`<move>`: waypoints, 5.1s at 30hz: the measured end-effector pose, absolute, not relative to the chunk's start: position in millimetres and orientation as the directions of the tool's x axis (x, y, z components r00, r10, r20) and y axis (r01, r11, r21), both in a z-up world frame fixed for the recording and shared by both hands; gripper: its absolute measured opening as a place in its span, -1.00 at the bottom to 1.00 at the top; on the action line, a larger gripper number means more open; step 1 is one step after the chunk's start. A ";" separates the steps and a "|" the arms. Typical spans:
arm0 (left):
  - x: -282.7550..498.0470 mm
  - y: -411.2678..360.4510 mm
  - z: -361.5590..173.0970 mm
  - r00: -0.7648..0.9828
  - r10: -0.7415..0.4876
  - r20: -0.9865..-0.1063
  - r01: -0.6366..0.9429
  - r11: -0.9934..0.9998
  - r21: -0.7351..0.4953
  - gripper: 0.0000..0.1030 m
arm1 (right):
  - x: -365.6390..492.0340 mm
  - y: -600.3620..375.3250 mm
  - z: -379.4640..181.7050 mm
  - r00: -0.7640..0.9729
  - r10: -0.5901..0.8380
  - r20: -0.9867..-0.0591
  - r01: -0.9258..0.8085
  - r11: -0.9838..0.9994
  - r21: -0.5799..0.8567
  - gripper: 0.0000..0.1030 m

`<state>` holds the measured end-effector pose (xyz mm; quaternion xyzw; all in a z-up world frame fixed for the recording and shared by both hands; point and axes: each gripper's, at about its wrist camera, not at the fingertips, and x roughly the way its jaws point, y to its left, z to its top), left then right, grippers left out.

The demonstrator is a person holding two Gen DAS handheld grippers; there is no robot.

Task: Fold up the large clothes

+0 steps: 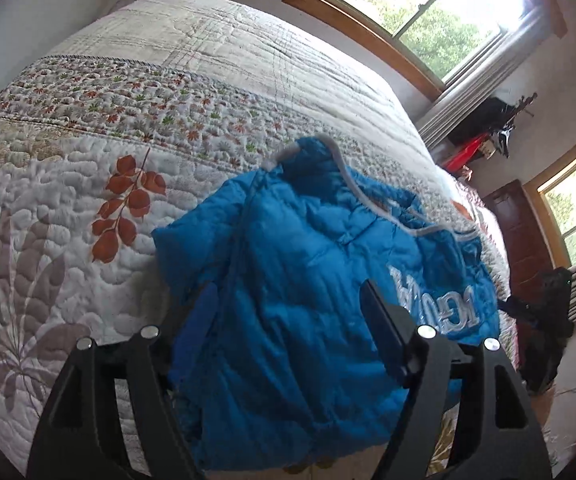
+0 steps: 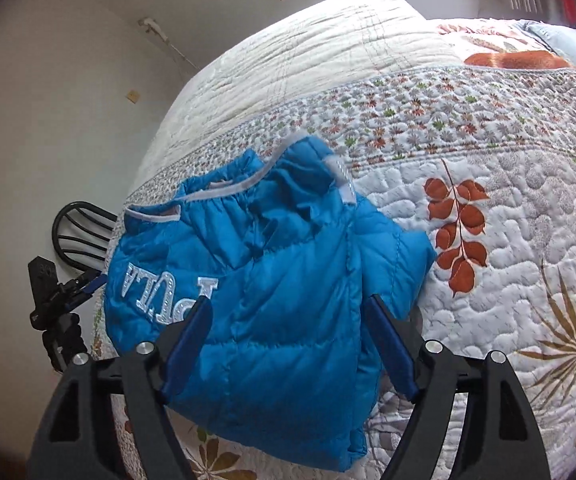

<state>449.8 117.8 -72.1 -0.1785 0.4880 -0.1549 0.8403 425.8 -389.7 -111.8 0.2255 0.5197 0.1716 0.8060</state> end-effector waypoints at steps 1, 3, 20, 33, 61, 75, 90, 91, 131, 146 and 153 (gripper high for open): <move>446.5 116.3 -80.7 0.469 -0.421 -0.777 0.090 0.897 -0.432 0.40 | 424.4 -385.9 -116.7 0.398 0.496 -0.772 -0.043 0.851 0.524 0.22; 440.6 110.3 -88.6 0.491 -0.354 -0.796 0.082 0.929 -0.362 0.08 | 424.0 -379.8 -119.4 0.420 0.428 -0.800 -0.033 0.888 0.458 -0.06; 428.6 119.1 -104.7 0.565 -0.377 -0.734 0.039 0.901 -0.432 -0.72 | 426.5 -402.7 -145.5 0.436 0.517 -0.737 0.035 0.808 0.588 -0.88; 427.8 118.8 -94.8 0.527 -0.331 -0.783 -0.010 0.919 -0.395 -0.16 | 412.8 -400.4 -117.6 0.484 0.448 -0.752 0.051 0.843 0.535 -0.12; 467.6 143.2 -132.4 0.442 -0.528 -0.725 0.057 0.823 -0.565 0.75 | 432.9 -411.4 -177.4 0.414 0.611 -0.675 0.023 0.734 0.679 0.71; 484.7 120.1 -124.7 0.461 -0.581 -0.671 0.066 0.777 -0.627 -0.43 | 438.4 -388.6 -157.2 0.441 0.645 -0.624 -0.057 0.714 0.698 -0.42; 373.5 112.8 6.2 0.612 -0.579 -0.540 0.226 0.781 -0.582 -0.69 | 331.3 -372.1 -27.9 0.547 0.633 -0.548 -0.254 0.749 0.611 -0.55; 359.9 114.5 12.9 0.617 -0.575 -0.537 0.234 0.786 -0.573 -0.69 | 316.2 -372.2 -21.2 0.551 0.632 -0.545 -0.269 0.752 0.601 -0.56; 169.2 193.3 -92.3 0.544 -0.465 -0.698 0.121 0.867 -0.483 0.27 | 147.2 -391.3 -118.9 0.552 0.484 -0.679 -0.108 0.849 0.517 0.45; 271.5 124.4 -89.2 0.446 -0.409 -0.796 0.210 0.912 -0.351 -0.09 | 264.5 -325.3 -130.4 0.394 0.427 -0.814 -0.206 0.904 0.375 -0.12; 282.9 128.3 -73.7 0.510 -0.435 -0.742 0.184 0.898 -0.400 -0.69 | 267.2 -342.2 -103.9 0.465 0.525 -0.713 -0.214 0.848 0.485 -0.75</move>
